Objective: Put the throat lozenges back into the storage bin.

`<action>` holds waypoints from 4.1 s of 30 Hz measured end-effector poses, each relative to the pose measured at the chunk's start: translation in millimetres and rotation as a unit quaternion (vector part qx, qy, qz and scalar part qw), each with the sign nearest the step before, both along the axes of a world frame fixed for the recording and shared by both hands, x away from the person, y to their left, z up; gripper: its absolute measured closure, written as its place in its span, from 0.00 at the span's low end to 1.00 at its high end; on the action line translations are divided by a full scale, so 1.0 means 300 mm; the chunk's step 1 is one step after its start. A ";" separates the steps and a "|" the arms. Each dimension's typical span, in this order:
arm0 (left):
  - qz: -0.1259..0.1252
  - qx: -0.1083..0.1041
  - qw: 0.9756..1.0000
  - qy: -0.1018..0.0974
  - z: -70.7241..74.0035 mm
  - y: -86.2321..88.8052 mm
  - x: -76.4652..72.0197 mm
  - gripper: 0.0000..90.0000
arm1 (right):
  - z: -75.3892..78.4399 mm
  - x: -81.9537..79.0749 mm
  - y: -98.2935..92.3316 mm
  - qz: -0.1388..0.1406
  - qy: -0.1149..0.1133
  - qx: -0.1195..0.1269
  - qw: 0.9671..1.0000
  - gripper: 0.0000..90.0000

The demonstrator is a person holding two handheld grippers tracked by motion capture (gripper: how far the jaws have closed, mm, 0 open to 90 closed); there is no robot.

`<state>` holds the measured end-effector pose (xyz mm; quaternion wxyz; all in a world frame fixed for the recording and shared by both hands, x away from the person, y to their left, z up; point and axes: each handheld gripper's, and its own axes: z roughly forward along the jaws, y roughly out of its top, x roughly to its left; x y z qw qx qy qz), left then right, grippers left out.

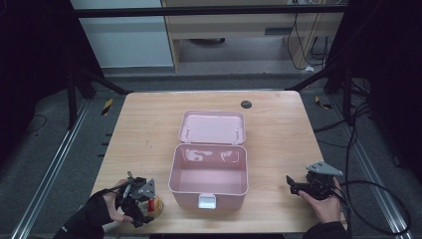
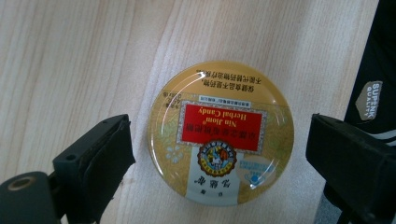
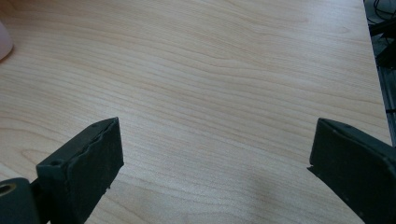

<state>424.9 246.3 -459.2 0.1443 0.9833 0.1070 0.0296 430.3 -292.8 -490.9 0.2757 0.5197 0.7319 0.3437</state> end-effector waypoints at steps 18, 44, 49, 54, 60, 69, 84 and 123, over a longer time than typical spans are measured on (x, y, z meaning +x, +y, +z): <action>0.002 0.015 1.000 0.012 -0.045 -0.008 0.013 0.20 | -0.004 0.002 0.000 0.002 0.002 -0.003 1.000 0.03; 0.021 -0.031 0.999 -0.017 0.170 0.031 0.027 0.22 | -0.005 0.003 0.000 0.002 0.002 -0.003 1.000 0.03; 0.020 -0.039 0.999 -0.027 0.228 0.024 0.036 0.22 | -0.005 0.003 0.000 0.002 0.002 -0.002 1.000 0.03; 0.022 -0.050 0.998 -0.041 0.294 0.015 0.051 0.22 | -0.004 0.004 -0.001 0.002 0.002 -0.003 1.000 0.03; 0.019 -0.059 0.996 -0.058 0.359 -0.004 0.065 0.22 | -0.005 0.003 0.000 0.003 0.003 -0.003 1.000 0.03; 0.016 -0.066 0.995 -0.071 0.423 -0.047 0.095 0.22 | -0.005 0.004 0.000 0.003 0.003 -0.005 1.000 0.03; -0.009 -0.058 0.995 -0.075 0.482 -0.149 0.127 0.22 | -0.005 0.005 -0.001 0.004 0.002 -0.005 1.000 0.03; -0.066 -0.040 0.995 -0.060 0.410 -0.368 0.195 0.22 | -0.008 0.005 0.003 0.008 0.003 -0.010 1.000 0.03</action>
